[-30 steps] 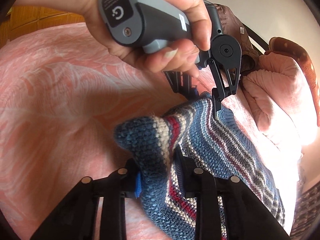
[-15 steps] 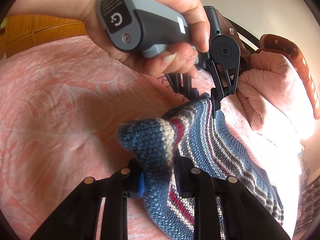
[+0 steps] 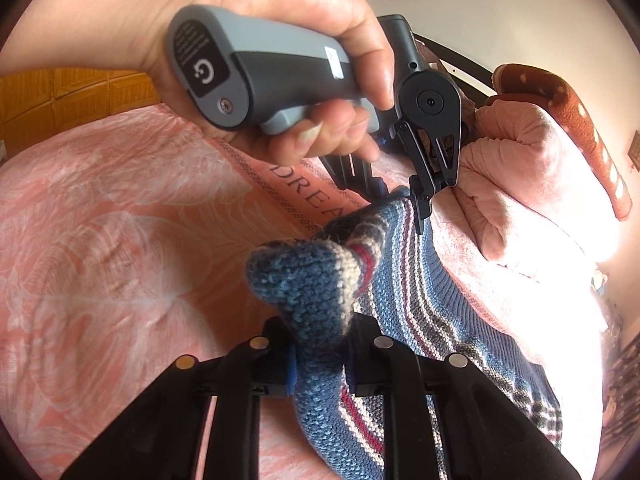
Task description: Fold small clothes
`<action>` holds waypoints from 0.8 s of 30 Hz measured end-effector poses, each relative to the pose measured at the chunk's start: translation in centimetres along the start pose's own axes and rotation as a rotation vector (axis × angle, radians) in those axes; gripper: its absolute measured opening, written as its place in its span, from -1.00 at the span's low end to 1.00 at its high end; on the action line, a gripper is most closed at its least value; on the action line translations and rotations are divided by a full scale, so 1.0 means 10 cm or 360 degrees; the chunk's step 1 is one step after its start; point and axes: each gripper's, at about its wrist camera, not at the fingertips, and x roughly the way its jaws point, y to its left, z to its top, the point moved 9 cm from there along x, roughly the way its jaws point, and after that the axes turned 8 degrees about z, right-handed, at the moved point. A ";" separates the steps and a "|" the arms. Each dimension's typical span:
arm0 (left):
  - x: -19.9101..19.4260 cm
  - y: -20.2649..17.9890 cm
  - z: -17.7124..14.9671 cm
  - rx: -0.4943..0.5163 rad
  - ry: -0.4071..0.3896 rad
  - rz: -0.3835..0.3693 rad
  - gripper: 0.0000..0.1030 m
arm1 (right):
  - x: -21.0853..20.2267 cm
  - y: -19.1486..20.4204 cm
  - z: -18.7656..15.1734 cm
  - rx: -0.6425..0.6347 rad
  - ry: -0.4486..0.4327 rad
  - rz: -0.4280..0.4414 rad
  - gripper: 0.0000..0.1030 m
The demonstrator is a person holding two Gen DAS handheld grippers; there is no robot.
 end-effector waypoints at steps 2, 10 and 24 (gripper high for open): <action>-0.05 -0.08 0.00 0.0017 -0.0007 0.0008 -0.59 | -0.07 -0.04 0.02 0.0022 -0.0014 -0.0003 -0.68; -0.23 -0.37 -0.02 0.0063 -0.0034 0.0060 -0.59 | -0.31 -0.25 0.11 0.0091 -0.0072 -0.0019 -0.70; -0.45 -0.93 -0.06 0.0129 -0.0078 0.0127 -0.59 | -0.76 -0.64 0.16 0.0199 -0.0156 -0.0076 -0.73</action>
